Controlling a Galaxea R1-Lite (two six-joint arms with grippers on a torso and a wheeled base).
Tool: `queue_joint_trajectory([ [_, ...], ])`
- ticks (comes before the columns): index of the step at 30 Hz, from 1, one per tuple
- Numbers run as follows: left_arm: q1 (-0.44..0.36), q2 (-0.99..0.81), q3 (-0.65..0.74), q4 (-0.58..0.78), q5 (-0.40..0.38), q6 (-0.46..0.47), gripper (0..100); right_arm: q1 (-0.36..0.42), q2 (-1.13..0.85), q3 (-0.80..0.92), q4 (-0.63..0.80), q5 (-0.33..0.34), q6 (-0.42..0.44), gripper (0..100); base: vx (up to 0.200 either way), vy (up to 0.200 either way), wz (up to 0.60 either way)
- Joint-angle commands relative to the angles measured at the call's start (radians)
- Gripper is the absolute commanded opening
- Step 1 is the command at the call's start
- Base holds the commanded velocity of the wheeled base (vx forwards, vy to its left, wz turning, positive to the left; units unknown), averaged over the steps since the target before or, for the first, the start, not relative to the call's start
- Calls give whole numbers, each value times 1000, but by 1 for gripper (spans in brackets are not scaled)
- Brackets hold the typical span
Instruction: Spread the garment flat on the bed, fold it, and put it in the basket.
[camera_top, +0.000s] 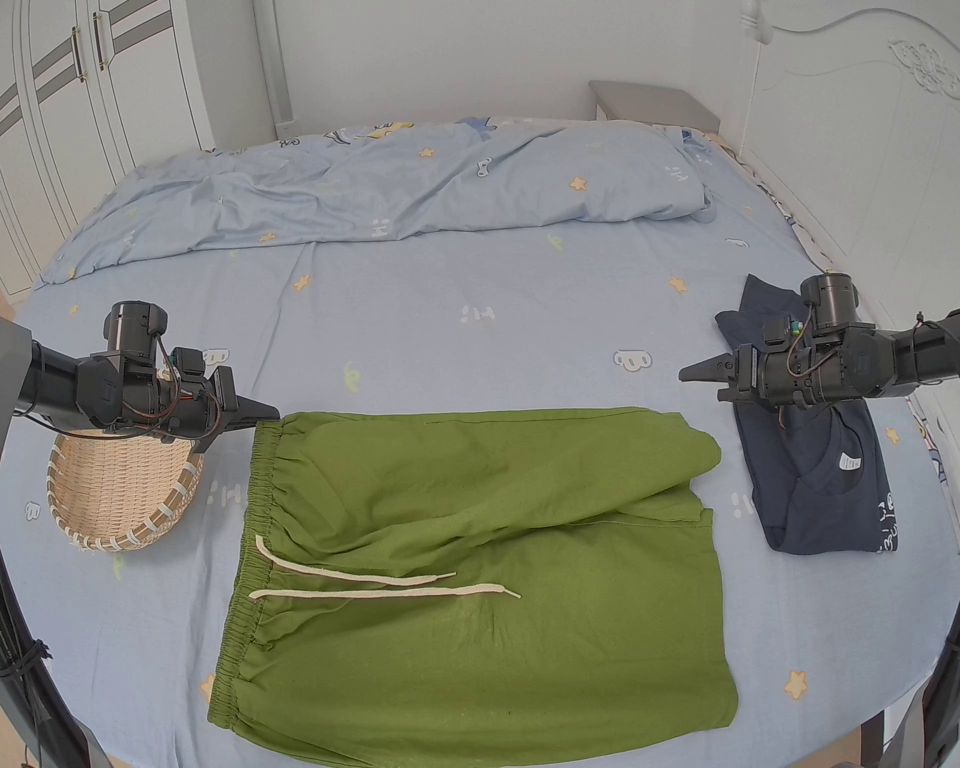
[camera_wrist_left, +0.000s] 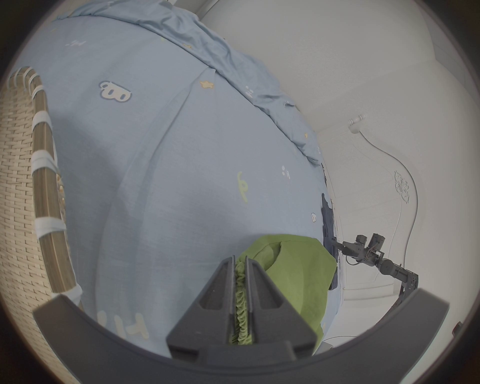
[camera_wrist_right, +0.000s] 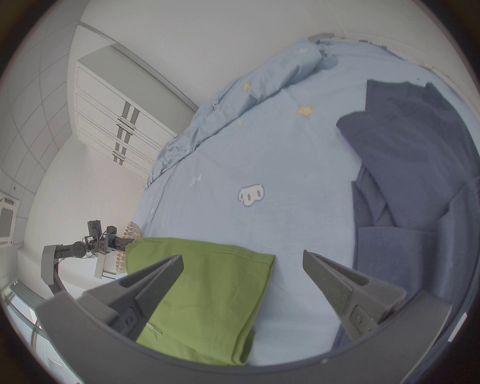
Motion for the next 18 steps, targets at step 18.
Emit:
queue_joint_trajectory([
  [18, -7, -7, 8, -3, 0, 3, 0, 50, 135, -70, 46, 32, 15, 100, 0, 0, 0],
])
